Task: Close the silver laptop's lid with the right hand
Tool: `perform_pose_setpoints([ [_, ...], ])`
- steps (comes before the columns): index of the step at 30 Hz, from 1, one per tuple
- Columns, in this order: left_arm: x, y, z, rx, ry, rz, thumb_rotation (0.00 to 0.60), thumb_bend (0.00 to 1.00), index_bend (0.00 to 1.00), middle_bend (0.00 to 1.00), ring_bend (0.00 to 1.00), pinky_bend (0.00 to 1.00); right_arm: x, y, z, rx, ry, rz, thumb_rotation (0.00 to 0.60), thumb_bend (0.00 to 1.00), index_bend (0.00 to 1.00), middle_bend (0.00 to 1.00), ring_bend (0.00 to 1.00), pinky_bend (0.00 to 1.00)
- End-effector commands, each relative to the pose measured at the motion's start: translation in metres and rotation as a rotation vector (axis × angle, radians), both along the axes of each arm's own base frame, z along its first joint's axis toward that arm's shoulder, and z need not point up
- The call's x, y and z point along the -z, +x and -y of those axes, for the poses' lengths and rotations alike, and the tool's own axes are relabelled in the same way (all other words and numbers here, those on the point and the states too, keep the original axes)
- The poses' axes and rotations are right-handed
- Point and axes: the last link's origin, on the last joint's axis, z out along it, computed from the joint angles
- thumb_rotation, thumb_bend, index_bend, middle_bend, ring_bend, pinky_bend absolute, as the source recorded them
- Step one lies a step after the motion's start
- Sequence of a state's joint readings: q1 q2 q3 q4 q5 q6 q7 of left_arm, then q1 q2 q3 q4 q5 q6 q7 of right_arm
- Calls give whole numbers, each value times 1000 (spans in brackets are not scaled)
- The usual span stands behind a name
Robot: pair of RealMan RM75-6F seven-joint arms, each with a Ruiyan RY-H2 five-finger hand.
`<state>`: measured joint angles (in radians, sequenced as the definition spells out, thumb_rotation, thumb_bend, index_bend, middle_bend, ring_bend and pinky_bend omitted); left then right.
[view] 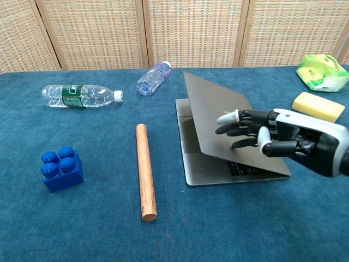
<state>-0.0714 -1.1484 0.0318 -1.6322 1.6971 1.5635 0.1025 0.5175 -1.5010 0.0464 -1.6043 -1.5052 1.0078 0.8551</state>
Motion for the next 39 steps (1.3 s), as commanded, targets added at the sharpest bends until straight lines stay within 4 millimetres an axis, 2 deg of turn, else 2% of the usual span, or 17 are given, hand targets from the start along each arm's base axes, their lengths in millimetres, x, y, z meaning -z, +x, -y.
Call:
perform_pose_setpoints([
  [1, -1, 0, 0, 0, 2, 2, 600, 65, 0, 0, 0, 0, 5, 1, 1, -2, 11, -4, 600, 1000, 207, 213, 114, 128],
  [19, -3, -1, 0, -3, 5, 10, 600, 65, 0, 0, 0, 0, 32, 1, -2, -1, 72, -23, 600, 1000, 207, 213, 114, 128],
  [39, -3, 0, 0, -1, 9, 12, 600, 65, 0, 0, 0, 0, 30, -2, -5, -18, 69, -33, 600, 1000, 207, 213, 114, 128],
])
